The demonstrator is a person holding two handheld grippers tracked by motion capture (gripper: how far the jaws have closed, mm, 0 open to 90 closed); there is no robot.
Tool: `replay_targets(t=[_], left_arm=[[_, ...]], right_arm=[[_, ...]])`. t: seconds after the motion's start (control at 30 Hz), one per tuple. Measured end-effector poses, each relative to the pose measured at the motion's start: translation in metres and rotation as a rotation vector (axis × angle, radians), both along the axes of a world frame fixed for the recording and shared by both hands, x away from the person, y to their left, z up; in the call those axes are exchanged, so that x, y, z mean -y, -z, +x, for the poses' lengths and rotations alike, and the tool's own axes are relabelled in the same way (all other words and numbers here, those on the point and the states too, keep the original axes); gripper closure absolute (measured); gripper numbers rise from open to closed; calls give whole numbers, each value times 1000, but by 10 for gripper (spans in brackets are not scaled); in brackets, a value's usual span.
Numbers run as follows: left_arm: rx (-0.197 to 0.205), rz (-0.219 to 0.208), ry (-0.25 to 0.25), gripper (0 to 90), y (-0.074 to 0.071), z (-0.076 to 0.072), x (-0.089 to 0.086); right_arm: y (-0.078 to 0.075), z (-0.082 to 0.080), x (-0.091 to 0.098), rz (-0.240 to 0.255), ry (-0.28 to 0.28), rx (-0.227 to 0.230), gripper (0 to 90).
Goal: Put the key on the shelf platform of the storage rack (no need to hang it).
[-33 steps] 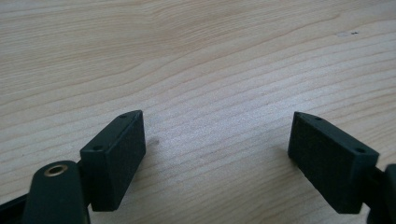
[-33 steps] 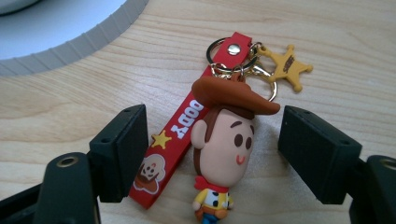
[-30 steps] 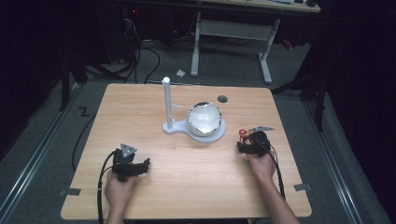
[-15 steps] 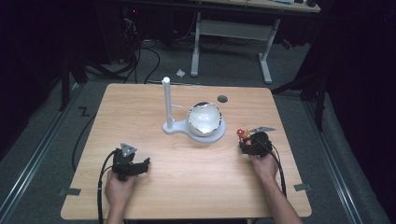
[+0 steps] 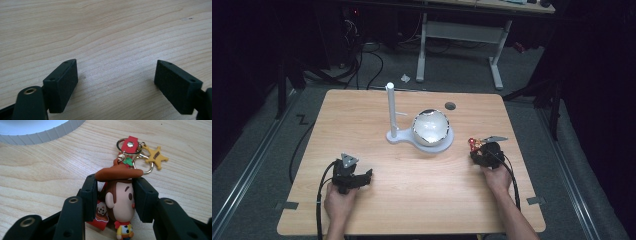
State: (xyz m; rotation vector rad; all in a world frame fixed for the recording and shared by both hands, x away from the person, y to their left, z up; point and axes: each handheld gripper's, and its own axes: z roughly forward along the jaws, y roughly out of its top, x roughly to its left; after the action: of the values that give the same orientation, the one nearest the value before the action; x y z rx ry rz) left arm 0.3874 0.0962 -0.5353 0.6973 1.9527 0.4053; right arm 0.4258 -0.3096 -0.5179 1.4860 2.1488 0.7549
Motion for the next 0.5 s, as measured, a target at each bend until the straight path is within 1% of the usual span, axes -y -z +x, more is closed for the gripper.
replay_targets(t=[0.03, 0.07, 0.1, 0.13, 0.2, 0.23, 0.27, 0.33, 0.37, 0.43, 0.5], left_arm=[[0, 1, 0, 195, 0, 0, 0], [0, 1, 1, 195, 0, 0, 0], [1, 3, 3, 195, 0, 0, 0], [2, 4, 4, 195, 0, 0, 0], [1, 2, 2, 195, 0, 0, 0], [6, 12, 10, 195, 1, 0, -1], [7, 13, 10, 195, 1, 0, -1], [2, 7, 7, 195, 0, -1, -1], [5, 11, 8, 195, 1, 0, -1], [2, 4, 4, 195, 0, 0, 0], [1, 1, 2, 195, 0, 0, 0]], right_arm=[[1, 0, 1, 5, 2, 8, 631], [1, 0, 1, 5, 2, 8, 631], [0, -1, 2, 26, -6, 27, 674], [0, -1, 2, 24, 3, 21, 675], [0, 0, 2, 17, -8, 17, 675], [0, 0, 1, 11, -10, 16, 675], [-1, 0, 0, 1, -14, 14, 675], [-2, 0, 0, -9, -18, 21, 676], [-3, -1, 0, -7, -19, 21, 676], [-4, -2, 2, 5, -14, 32, 676], [-7, -3, 4, 14, -1, 41, 675]])
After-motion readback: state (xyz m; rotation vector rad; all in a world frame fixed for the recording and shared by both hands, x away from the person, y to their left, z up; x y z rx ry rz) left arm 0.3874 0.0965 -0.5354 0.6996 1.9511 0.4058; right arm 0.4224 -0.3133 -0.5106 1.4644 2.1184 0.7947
